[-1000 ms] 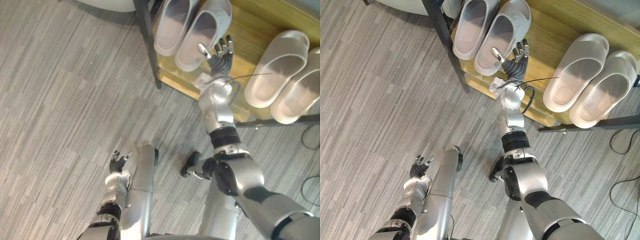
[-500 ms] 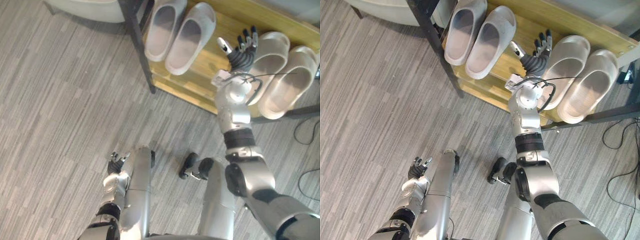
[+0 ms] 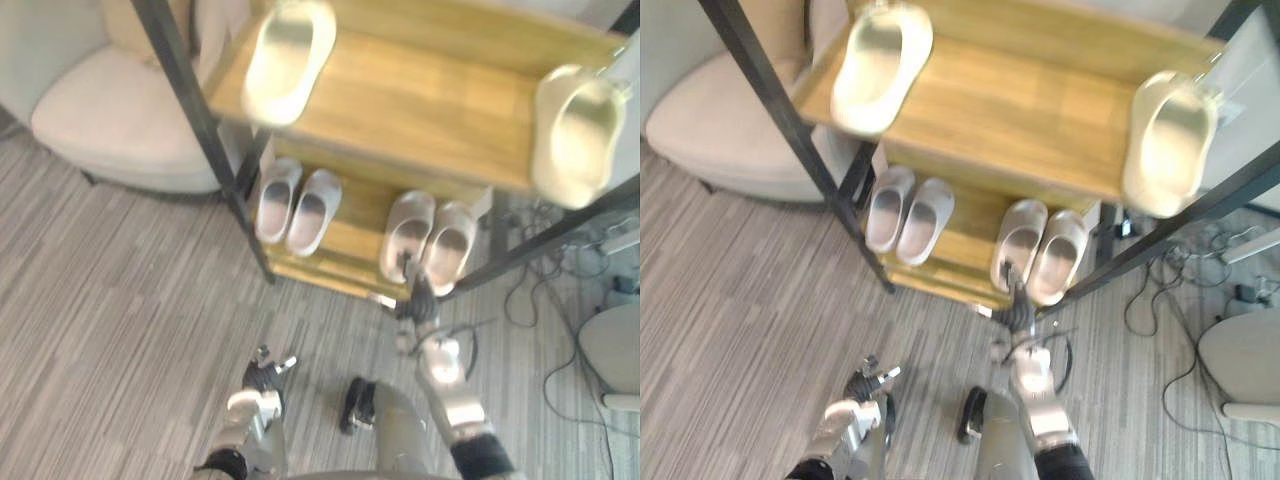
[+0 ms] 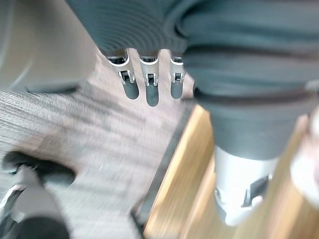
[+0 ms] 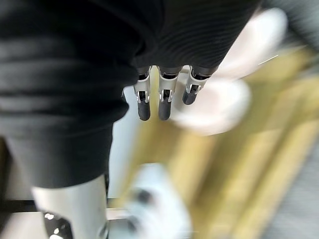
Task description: Organize the slippers on the shoe rack
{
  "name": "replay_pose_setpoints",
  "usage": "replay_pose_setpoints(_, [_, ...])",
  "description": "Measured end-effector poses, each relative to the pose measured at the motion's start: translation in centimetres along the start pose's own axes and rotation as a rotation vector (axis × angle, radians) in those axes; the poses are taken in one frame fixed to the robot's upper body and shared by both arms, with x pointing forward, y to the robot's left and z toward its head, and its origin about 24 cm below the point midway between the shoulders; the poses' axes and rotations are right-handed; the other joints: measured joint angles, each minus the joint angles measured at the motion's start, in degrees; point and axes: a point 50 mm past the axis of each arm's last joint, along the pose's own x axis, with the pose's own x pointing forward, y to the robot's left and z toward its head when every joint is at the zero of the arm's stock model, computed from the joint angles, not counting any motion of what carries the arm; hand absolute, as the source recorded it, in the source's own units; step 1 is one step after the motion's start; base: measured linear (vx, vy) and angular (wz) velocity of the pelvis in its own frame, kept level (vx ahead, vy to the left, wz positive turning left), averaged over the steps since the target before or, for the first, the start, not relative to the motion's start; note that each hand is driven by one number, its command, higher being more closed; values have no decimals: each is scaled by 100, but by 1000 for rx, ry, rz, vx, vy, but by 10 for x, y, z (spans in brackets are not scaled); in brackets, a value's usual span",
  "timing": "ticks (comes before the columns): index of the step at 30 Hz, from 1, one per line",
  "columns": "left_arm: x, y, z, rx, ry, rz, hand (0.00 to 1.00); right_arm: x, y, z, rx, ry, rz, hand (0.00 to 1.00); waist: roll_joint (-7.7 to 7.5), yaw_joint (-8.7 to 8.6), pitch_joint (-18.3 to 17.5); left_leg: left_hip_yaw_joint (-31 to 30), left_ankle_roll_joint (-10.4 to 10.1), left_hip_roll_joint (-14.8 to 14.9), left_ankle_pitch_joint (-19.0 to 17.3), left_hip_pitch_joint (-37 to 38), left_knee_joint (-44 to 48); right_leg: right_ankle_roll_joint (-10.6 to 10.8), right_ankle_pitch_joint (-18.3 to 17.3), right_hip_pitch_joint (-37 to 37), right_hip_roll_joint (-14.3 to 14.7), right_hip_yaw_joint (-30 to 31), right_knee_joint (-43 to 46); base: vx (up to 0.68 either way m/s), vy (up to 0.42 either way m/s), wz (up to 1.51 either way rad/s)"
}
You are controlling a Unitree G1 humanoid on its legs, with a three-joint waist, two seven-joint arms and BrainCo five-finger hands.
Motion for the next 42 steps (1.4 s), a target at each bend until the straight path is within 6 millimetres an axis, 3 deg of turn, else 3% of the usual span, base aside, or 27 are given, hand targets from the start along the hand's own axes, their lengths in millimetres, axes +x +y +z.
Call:
replay_pose_setpoints(2, [-2,0,-6,57,20,-16,0,-20,-12,-57,-33,251,-27,0,127,-45,-161,167,38,-37,332,630,-859,81,375,524,134,60,-833,149,78,-21])
replay_pose_setpoints(3, [-2,0,-6,61,22,-16,0,-23,-14,-63,-37,276,-31,0,147,-46,-179,189,39,-35,360,691,-946,77,415,582,152,65,-926,112,67,-23])
replay_pose_setpoints(4, [-4,4,-8,89,24,-14,0,-37,-21,-86,-38,387,-48,0,244,-62,-270,244,51,-46,519,954,-1312,99,615,846,222,68,-1334,91,47,-11])
replay_pose_setpoints(7, [-11,6,1,158,-55,-53,0,-62,-35,-118,-2,548,-103,0,354,-109,-415,262,71,-79,776,1373,-1931,150,944,1284,338,60,-2030,66,30,-6])
replay_pose_setpoints(9, [-11,7,4,195,-74,-68,0,-69,-42,-125,3,591,-121,0,372,-113,-466,258,86,-105,888,1542,-2128,164,1098,1516,366,43,-2343,29,23,5])
replay_pose_setpoints(11, [-12,1,6,231,-95,-96,0,-78,-46,-134,17,639,-134,0,402,-126,-513,221,103,-134,934,1716,-2269,185,1232,1780,409,25,-2645,-6,24,9])
replay_pose_setpoints(13, [-22,-19,14,263,-174,-182,0,-93,-47,-146,30,707,-148,0,420,-107,-556,205,144,-169,962,1884,-2376,201,1402,2057,441,-1,-2974,-35,29,6])
replay_pose_setpoints(17, [-34,-51,38,267,-305,-340,0,-108,-48,-156,51,778,-158,0,442,-107,-647,185,204,-241,1054,1919,-2502,199,1625,2185,435,4,-3317,-68,25,-1])
replay_pose_setpoints(19, [-50,-75,55,241,-399,-467,0,-119,-49,-162,58,813,-164,0,465,-111,-698,168,216,-277,1089,2027,-2625,232,1724,2363,437,-11,-3539,-72,1,0])
replay_pose_setpoints(27, [-102,-123,98,117,-627,-797,0,-128,-49,-167,74,841,-168,0,469,-124,-846,64,178,-299,1100,2143,-2799,231,1753,2533,476,-66,-3735,-17,-17,4])
replay_pose_setpoints(32, [-112,-128,126,99,-748,-823,0,-128,-47,-167,49,838,-142,0,451,-125,-911,74,176,-254,1114,2249,-2848,233,1733,2597,544,-46,-3740,45,-18,-1])
replay_pose_setpoints(36, [-110,-126,171,122,-910,-753,0,-127,-49,-166,34,832,-132,0,460,-137,-932,76,172,-237,1117,2281,-2851,186,1753,2604,573,-41,-3739,69,-7,-2])
replay_pose_setpoints(40, [-104,-109,227,148,-1088,-576,0,-124,-49,-164,26,822,-116,0,452,-175,-929,106,175,-252,1115,2357,-2879,172,1757,2630,569,17,-3740,41,21,-6])
replay_pose_setpoints(42, [-97,-96,244,161,-1120,-485,0,-121,-47,-163,29,812,-99,0,424,-206,-911,145,176,-252,1114,2392,-2886,162,1764,2633,569,53,-3741,-11,26,-12])
